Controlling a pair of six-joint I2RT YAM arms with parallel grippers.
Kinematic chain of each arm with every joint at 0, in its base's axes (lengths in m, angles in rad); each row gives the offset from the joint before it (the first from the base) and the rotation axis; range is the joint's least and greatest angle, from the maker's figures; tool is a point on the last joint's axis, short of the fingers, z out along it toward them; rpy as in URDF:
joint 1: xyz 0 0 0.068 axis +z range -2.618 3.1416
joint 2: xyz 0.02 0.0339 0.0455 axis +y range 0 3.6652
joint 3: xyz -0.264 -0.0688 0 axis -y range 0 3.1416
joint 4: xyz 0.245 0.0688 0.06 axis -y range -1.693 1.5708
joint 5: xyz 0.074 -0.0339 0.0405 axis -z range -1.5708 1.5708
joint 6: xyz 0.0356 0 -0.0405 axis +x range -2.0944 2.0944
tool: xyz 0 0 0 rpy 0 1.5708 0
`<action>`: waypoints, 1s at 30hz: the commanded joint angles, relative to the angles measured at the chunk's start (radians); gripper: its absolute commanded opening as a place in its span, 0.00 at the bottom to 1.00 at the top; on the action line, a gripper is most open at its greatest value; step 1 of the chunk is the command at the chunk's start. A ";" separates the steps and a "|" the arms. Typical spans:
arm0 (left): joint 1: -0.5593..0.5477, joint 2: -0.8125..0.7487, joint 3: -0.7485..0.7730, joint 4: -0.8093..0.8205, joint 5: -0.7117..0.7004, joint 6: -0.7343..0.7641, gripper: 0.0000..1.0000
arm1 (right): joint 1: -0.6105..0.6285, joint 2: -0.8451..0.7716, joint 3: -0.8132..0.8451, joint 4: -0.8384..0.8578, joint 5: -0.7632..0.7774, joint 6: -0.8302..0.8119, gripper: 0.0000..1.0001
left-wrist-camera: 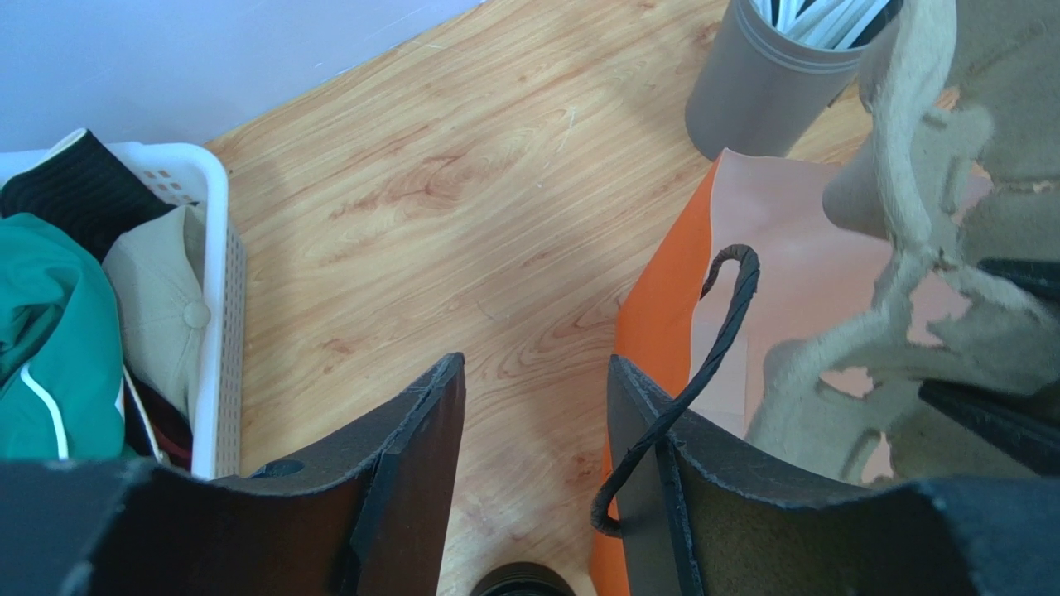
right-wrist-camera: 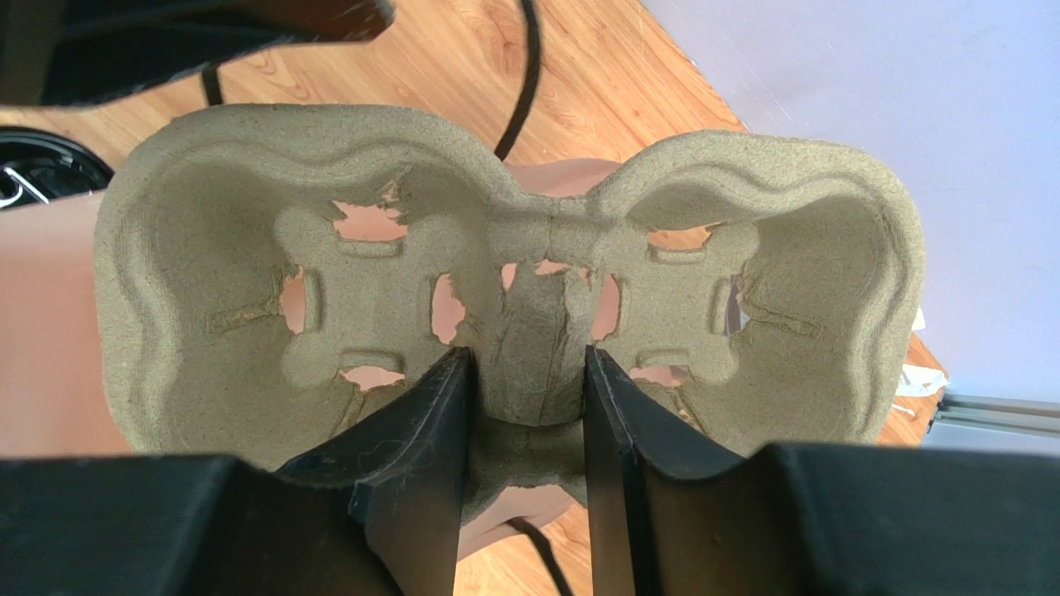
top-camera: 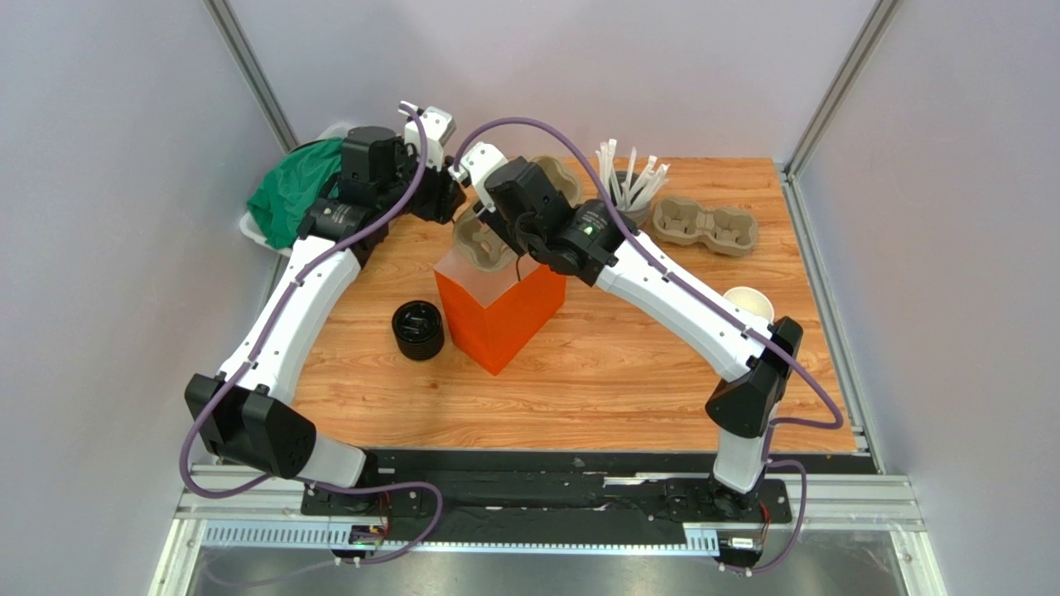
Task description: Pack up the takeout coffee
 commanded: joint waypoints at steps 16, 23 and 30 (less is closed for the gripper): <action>0.006 -0.013 -0.010 0.048 -0.030 -0.030 0.54 | 0.094 -0.078 -0.080 0.020 0.116 -0.084 0.20; 0.006 0.004 -0.012 0.049 -0.033 -0.040 0.54 | 0.116 -0.077 -0.077 0.008 0.091 -0.100 0.22; 0.006 0.004 -0.010 0.049 -0.035 -0.045 0.54 | 0.119 -0.061 -0.012 -0.041 0.013 -0.041 0.24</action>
